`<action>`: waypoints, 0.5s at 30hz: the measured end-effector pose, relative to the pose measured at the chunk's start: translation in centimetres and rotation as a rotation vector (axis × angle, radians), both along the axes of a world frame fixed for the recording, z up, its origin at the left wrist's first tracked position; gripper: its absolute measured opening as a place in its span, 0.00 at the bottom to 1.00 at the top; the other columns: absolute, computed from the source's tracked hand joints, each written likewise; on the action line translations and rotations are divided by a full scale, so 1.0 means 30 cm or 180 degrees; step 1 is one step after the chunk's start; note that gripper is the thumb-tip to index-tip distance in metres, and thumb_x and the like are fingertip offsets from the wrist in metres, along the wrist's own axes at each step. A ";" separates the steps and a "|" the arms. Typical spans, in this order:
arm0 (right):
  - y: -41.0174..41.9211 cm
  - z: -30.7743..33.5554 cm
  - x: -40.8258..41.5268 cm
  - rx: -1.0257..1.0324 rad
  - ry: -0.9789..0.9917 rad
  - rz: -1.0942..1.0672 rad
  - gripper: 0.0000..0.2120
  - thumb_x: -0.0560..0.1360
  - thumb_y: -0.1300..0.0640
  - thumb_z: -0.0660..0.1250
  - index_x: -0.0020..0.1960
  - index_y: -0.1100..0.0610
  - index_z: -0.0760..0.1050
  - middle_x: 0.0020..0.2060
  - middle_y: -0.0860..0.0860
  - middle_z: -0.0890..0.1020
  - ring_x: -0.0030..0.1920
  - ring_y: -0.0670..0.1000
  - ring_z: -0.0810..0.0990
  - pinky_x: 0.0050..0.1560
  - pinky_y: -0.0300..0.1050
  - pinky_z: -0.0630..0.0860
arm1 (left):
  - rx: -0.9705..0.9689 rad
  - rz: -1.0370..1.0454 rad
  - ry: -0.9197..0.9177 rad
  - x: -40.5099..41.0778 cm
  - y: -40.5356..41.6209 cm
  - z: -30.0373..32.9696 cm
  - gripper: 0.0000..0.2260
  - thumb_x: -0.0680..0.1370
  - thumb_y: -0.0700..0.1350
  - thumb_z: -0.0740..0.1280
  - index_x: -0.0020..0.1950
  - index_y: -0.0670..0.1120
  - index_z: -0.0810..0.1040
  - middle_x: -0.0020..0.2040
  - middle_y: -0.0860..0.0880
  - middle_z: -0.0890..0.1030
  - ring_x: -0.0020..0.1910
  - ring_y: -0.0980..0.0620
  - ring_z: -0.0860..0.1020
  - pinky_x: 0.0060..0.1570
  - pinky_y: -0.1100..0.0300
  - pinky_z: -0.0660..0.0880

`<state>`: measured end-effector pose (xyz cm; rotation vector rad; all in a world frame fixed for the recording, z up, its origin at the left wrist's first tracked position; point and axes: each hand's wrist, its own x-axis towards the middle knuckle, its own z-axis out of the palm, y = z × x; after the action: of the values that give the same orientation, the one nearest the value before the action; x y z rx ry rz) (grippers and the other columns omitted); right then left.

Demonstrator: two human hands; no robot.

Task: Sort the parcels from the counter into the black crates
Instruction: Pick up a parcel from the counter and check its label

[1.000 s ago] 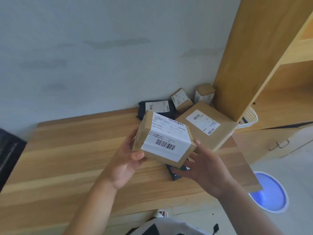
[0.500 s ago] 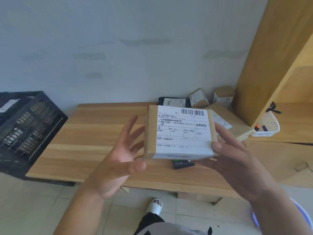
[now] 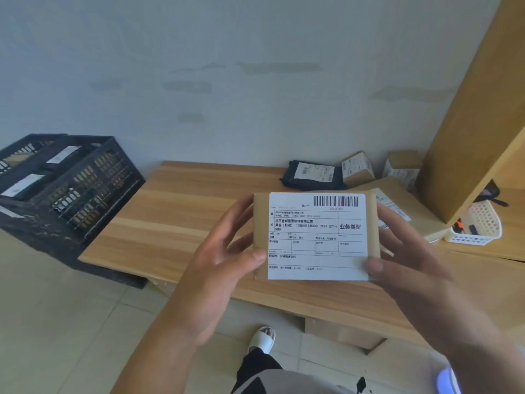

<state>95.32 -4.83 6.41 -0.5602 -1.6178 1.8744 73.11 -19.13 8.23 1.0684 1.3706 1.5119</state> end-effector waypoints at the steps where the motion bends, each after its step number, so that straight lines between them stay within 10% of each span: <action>1: 0.001 0.003 0.005 0.0023 -0.0004 -0.0002 0.36 0.67 0.53 0.75 0.74 0.43 0.72 0.67 0.53 0.81 0.67 0.58 0.80 0.68 0.71 0.70 | 0.0004 0.0014 -0.0005 0.006 0.002 0.005 0.35 0.72 0.47 0.73 0.78 0.55 0.67 0.74 0.51 0.75 0.72 0.46 0.75 0.69 0.39 0.70; 15: 0.015 0.007 0.080 0.0091 0.0010 -0.0127 0.34 0.67 0.52 0.75 0.73 0.40 0.74 0.66 0.50 0.82 0.67 0.55 0.80 0.65 0.63 0.73 | -0.0065 -0.0046 -0.0073 0.053 0.032 0.000 0.36 0.71 0.46 0.72 0.79 0.54 0.67 0.75 0.50 0.74 0.71 0.45 0.76 0.63 0.43 0.72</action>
<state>97.72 -4.39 6.62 -0.5730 -1.6172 1.8197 74.70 -18.17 8.23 1.0432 1.3570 1.4925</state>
